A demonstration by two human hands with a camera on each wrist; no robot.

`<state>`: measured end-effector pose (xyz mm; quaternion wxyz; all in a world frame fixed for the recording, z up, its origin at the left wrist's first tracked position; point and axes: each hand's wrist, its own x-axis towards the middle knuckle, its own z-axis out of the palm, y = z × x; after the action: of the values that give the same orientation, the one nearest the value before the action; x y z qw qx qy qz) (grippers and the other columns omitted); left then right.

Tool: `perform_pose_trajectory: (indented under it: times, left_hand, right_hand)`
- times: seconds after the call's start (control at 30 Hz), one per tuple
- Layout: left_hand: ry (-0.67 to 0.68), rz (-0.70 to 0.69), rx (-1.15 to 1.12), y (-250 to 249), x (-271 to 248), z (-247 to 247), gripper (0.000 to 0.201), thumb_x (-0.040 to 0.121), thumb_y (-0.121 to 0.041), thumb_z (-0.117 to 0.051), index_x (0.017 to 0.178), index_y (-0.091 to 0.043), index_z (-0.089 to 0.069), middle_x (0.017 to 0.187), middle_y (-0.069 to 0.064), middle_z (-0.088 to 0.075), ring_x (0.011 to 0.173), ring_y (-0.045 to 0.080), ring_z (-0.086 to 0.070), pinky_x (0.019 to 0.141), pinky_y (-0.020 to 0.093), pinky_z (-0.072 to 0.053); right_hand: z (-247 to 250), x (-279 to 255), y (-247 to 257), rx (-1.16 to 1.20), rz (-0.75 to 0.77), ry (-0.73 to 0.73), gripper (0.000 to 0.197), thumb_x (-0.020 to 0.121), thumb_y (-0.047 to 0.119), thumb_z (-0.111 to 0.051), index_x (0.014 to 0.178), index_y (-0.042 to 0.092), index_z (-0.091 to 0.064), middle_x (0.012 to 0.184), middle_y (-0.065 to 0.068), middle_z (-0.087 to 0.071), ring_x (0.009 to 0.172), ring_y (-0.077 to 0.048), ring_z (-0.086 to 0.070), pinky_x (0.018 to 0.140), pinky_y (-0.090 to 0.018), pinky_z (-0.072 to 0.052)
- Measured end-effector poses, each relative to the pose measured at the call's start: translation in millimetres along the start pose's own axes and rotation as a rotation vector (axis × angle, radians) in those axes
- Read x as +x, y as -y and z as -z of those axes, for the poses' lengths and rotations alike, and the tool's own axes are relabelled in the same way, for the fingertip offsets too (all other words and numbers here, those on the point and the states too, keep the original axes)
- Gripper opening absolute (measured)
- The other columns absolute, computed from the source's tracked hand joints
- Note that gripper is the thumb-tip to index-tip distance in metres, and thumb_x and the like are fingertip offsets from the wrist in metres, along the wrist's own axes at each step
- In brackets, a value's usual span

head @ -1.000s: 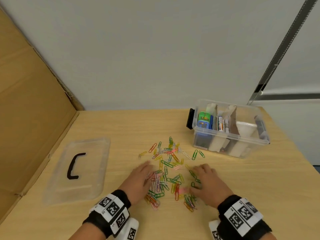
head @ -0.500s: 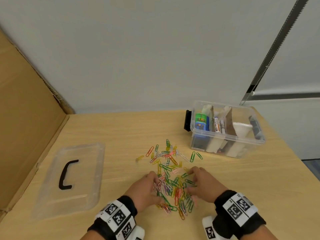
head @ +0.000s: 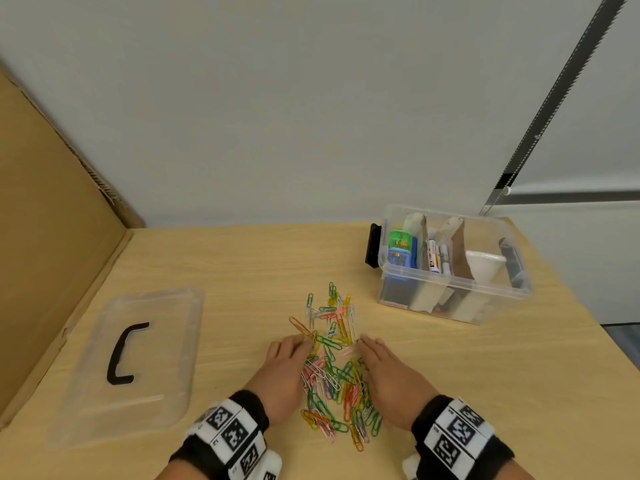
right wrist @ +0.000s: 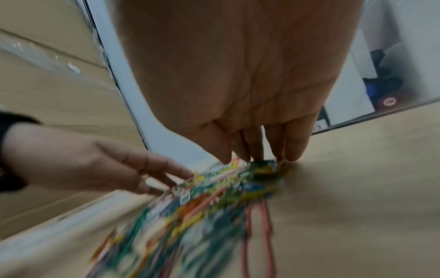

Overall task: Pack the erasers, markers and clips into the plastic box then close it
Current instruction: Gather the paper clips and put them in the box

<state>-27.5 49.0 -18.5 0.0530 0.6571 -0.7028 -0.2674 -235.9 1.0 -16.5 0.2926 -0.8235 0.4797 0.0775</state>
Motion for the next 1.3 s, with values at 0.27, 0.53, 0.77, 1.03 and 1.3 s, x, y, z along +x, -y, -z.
perform_pose_trajectory:
  times: [0.27,0.53,0.77,1.03,1.3]
  left_hand:
    - [-0.116,0.052,0.088,-6,71,46,0.081,0.081,0.009,-0.044,0.151,-0.016,-0.011,0.158,0.001,-0.009,0.142,0.023,-0.010,0.118,0.036,-0.022]
    - [0.074,0.070,0.271,7,79,42,0.071,0.085,0.007,-0.037,0.150,-0.014,-0.017,0.154,0.003,-0.015,0.137,0.026,-0.020,0.112,0.035,-0.030]
    - [-0.019,0.085,0.270,-9,31,8,0.065,0.088,-0.006,-0.041,0.148,-0.014,-0.017,0.142,0.006,-0.026,0.127,0.026,-0.027,0.103,0.034,-0.038]
    - [-0.066,0.020,0.172,-27,2,-13,0.054,0.094,-0.039,-0.047,0.141,-0.021,-0.029,0.132,0.000,-0.032,0.122,0.018,-0.031,0.100,0.031,-0.041]
    - [-0.137,0.033,0.070,-37,5,-14,0.037,0.093,-0.026,-0.053,0.130,-0.023,-0.049,0.122,-0.002,-0.043,0.111,0.017,-0.049,0.095,0.031,-0.044]
  right_hand:
    - [56,88,19,-0.084,0.101,-0.203,0.058,0.093,0.006,-0.034,0.149,0.015,-0.022,0.159,-0.003,-0.013,0.144,-0.023,-0.019,0.117,-0.039,-0.023]
    - [45,104,18,-0.256,0.076,0.022,0.065,0.094,0.008,-0.039,0.152,0.019,-0.011,0.160,0.000,-0.002,0.147,-0.023,-0.003,0.117,-0.041,-0.023]
    - [19,44,0,-0.202,0.086,-0.091,0.061,0.093,0.017,-0.043,0.149,0.017,-0.019,0.148,-0.003,-0.022,0.136,-0.023,-0.023,0.106,-0.035,-0.038]
    - [2,7,-4,-0.157,0.053,-0.132,0.068,0.087,0.056,-0.049,0.143,0.024,-0.028,0.134,0.001,-0.031,0.123,-0.016,-0.030,0.100,-0.033,-0.043]
    - [-8,-3,10,-0.131,0.002,-0.225,0.038,0.094,0.028,-0.049,0.132,0.022,-0.043,0.128,-0.001,-0.037,0.120,-0.023,-0.031,0.101,-0.033,-0.037]
